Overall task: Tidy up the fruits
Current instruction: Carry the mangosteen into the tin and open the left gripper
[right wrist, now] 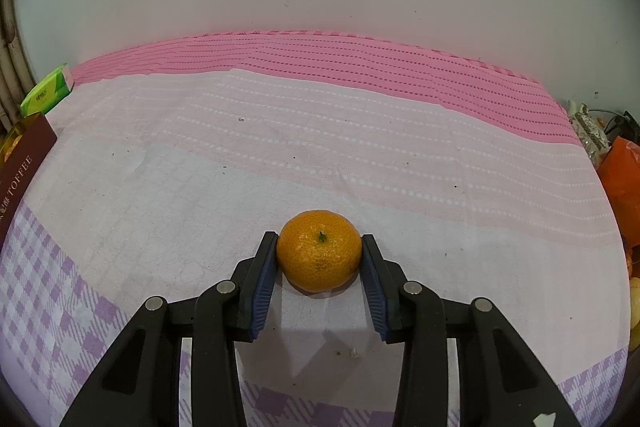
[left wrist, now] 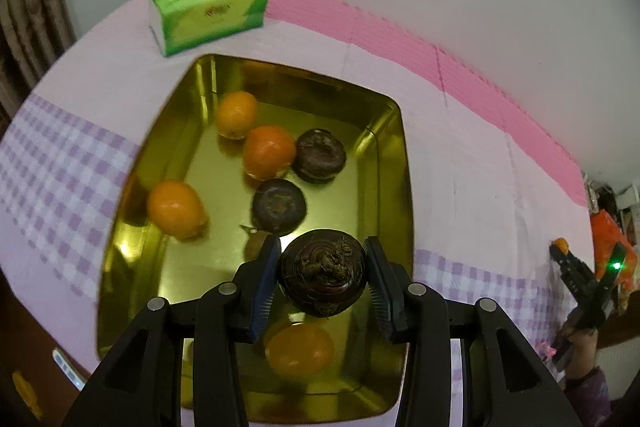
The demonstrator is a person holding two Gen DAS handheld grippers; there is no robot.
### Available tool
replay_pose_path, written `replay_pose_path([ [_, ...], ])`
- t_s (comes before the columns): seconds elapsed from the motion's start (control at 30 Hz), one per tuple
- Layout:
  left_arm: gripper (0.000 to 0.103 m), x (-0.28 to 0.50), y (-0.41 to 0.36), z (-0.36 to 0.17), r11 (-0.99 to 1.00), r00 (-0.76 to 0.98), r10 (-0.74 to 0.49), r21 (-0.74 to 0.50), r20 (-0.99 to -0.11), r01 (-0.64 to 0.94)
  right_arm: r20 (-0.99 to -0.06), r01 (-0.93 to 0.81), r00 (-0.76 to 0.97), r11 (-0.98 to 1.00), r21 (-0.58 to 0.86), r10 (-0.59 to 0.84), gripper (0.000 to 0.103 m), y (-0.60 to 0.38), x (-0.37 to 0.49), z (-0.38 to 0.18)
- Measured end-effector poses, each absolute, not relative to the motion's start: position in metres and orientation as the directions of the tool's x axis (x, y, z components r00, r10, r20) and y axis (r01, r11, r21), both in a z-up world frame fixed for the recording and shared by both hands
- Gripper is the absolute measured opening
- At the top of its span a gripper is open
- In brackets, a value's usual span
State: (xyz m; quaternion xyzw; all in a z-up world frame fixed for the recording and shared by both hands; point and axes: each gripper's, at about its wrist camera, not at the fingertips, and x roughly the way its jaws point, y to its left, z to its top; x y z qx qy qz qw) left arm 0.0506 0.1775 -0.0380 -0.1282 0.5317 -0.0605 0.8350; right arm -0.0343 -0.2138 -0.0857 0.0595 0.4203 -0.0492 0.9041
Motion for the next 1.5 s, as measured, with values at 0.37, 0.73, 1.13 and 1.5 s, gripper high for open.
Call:
replay_pose_path([
  [0.37, 0.043, 0.059, 0.16, -0.048, 0.968, 0.412, -0.223, -0.25, -0.884, -0.011, -0.766, 0.139, 0.642, 0.988, 0.067, -0.038, 0.037, -0.214, -0.034, -0.086],
  [0.73, 0.043, 0.063, 0.155, -0.057, 0.97, 0.39, -0.224, -0.242, -0.893, 0.004, -0.766, 0.139, 0.642, 0.988, 0.068, -0.038, 0.037, -0.214, -0.034, -0.085],
  [1.13, 0.043, 0.062, 0.15, -0.058, 0.974, 0.381, -0.213, -0.224, -0.9, 0.016, -0.766, 0.139, 0.641, 0.988, 0.067, -0.038, 0.037, -0.213, -0.034, -0.085],
  [1.5, 0.048, 0.045, 0.147, -0.032, 0.977, 0.414, -0.199, -0.21, -0.888, 0.02, -0.766, 0.14, 0.641, 0.988, 0.066, -0.039, 0.037, -0.214, -0.034, -0.085],
])
